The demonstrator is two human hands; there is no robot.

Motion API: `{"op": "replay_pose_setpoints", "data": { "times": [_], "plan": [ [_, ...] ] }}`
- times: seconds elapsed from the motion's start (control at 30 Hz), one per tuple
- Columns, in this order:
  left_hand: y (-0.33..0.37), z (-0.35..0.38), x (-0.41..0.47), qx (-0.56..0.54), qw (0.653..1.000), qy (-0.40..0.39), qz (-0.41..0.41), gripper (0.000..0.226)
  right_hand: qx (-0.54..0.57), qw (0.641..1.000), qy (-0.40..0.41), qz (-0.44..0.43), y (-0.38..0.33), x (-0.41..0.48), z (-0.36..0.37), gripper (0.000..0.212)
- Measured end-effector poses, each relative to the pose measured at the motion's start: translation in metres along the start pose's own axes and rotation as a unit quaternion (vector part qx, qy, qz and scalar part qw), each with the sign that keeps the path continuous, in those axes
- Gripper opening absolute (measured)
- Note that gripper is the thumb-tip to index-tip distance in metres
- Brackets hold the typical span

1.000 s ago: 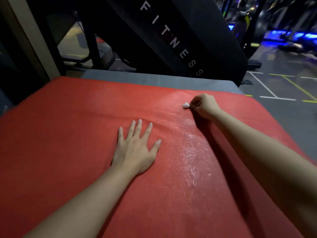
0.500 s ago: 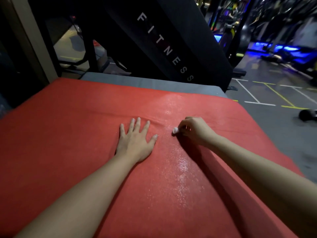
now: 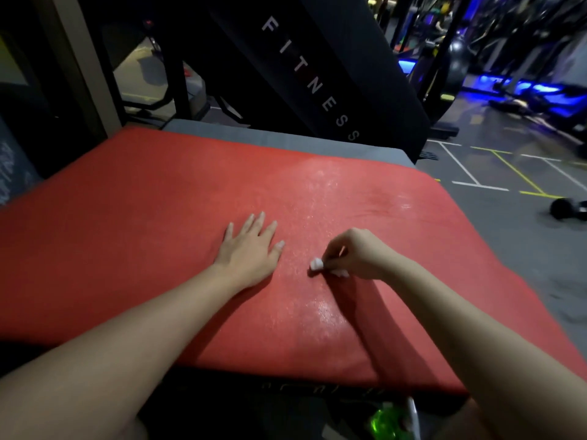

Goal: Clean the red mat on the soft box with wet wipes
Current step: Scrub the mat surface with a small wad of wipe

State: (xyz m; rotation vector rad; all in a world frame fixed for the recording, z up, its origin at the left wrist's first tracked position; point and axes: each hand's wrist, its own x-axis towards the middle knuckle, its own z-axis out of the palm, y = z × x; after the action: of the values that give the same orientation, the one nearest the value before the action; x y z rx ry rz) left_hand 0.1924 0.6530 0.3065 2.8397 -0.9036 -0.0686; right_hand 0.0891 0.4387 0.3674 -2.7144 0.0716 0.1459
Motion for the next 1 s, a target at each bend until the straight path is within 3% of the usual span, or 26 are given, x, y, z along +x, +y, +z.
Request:
{"op": "replay_pose_setpoints", "data": {
  "times": [0.1, 0.17, 0.23, 0.37, 0.43, 0.6, 0.67, 0.73, 0.9, 1.0],
  "plan": [
    [-0.001, -0.001, -0.014, 0.013, 1.000, -0.008, -0.006, 0.065, -0.027, 0.992, 0.126, 0.016, 0.000, 0.006, 0.022, 0.007],
    [0.000, -0.006, -0.022, 0.000, 1.000, -0.015, -0.004, 0.070, -0.030, 0.990, 0.137, 0.009, -0.002, 0.002, 0.031, 0.012],
    [0.004, -0.009, -0.029, -0.008, 1.000, -0.023, 0.006, 0.071, -0.029, 0.997, 0.074, 0.008, -0.009, -0.012, 0.022, 0.015],
    [0.002, -0.007, -0.045, 0.006, 0.999, -0.044, -0.009, 0.068, 0.007, 0.991, -0.131, -0.004, -0.031, -0.064, 0.007, 0.009],
    [0.000, -0.005, -0.051, -0.008, 0.998, -0.065, -0.025, 0.069, 0.008, 0.987, -0.158, -0.025, -0.036, -0.081, 0.012, 0.011],
    [0.003, -0.001, -0.059, 0.033, 0.998, -0.059, -0.007, 0.071, -0.037, 0.994, 0.093, -0.042, -0.031, -0.074, 0.034, 0.014],
    [0.004, 0.003, -0.062, 0.039, 0.998, -0.052, -0.006, 0.072, -0.048, 0.990, 0.133, -0.027, -0.031, -0.072, 0.043, 0.013],
    [0.003, 0.004, -0.064, 0.030, 0.999, -0.044, -0.013, 0.072, -0.061, 0.993, 0.100, -0.026, -0.037, -0.077, 0.045, 0.012],
    [0.003, 0.005, -0.070, 0.018, 0.999, -0.039, -0.009, 0.071, -0.049, 0.995, -0.081, -0.040, -0.058, -0.118, 0.031, 0.008],
    [0.004, 0.005, -0.074, 0.013, 0.999, -0.036, -0.011, 0.070, -0.002, 0.993, -0.117, -0.030, -0.054, -0.133, 0.033, 0.007]
  ]
}}
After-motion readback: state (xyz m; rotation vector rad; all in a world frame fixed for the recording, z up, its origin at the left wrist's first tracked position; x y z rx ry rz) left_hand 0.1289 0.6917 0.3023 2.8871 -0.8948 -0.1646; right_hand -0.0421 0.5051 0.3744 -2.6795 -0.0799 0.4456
